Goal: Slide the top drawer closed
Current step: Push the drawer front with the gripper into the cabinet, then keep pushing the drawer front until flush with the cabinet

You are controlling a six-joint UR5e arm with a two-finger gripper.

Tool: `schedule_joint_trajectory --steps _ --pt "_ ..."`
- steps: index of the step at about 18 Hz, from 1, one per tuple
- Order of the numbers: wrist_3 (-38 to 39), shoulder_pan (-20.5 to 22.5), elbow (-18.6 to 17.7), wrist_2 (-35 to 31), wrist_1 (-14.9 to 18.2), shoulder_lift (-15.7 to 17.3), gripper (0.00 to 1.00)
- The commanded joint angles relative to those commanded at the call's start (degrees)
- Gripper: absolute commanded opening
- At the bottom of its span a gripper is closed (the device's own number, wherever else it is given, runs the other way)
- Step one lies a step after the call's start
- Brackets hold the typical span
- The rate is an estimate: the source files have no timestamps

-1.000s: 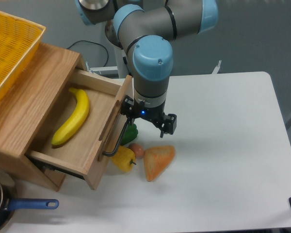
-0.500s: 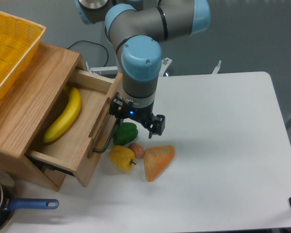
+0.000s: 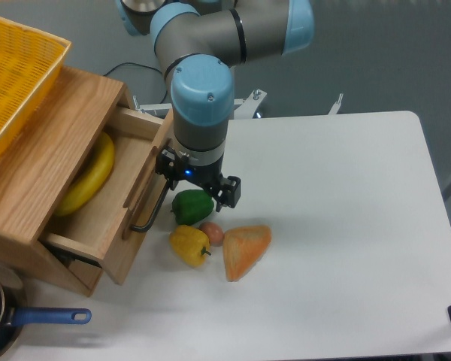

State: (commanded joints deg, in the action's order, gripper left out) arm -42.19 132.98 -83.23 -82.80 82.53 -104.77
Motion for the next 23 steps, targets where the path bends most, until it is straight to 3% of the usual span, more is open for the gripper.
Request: schedule_joint_trajectory --steps 23 --pt "1.8 -3.5 -0.8 0.5 0.3 0.6 1.00"
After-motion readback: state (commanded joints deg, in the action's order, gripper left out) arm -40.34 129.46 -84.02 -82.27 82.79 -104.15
